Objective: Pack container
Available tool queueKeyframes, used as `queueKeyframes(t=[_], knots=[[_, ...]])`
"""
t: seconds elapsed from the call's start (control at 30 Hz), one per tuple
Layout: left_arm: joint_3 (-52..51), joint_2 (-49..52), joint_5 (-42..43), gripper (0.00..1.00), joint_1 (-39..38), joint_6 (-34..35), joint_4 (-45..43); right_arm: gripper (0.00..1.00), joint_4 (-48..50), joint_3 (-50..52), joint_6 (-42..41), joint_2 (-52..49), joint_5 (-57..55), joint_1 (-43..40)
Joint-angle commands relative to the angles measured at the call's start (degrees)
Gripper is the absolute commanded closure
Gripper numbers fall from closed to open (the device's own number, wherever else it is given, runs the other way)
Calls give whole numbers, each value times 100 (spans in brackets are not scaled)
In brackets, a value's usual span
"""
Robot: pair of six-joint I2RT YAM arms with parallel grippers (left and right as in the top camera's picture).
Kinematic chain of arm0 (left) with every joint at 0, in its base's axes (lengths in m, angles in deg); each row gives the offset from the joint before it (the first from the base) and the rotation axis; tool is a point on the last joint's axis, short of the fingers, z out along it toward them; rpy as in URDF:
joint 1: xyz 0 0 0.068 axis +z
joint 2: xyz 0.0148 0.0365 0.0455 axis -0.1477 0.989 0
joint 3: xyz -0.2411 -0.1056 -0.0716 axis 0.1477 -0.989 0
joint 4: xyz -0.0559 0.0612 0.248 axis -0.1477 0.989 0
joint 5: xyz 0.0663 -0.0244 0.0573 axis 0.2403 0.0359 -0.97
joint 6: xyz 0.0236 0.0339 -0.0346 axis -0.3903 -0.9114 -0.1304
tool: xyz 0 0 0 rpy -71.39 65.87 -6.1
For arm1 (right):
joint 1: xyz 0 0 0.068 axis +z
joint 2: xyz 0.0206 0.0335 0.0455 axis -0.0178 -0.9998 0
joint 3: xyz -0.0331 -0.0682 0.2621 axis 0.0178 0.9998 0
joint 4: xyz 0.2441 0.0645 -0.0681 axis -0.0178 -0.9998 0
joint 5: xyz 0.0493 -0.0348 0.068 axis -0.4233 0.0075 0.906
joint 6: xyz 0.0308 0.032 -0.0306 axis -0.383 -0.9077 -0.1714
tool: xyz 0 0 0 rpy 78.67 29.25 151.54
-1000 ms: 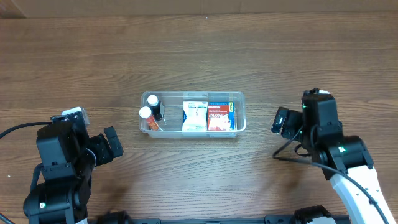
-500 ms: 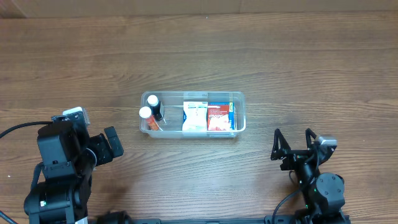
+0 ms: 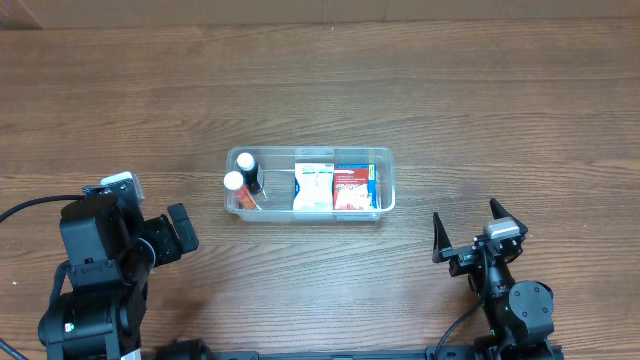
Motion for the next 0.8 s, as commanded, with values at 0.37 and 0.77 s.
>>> queueKeyframes(t=[0.37,0.77], knots=[[-33,-166,48,0,-212,-87,7,0,35,37,59,68,48,22],[-2997,-2734,227,0,-426,328,-2450,0,37,37,59,68,48,22]])
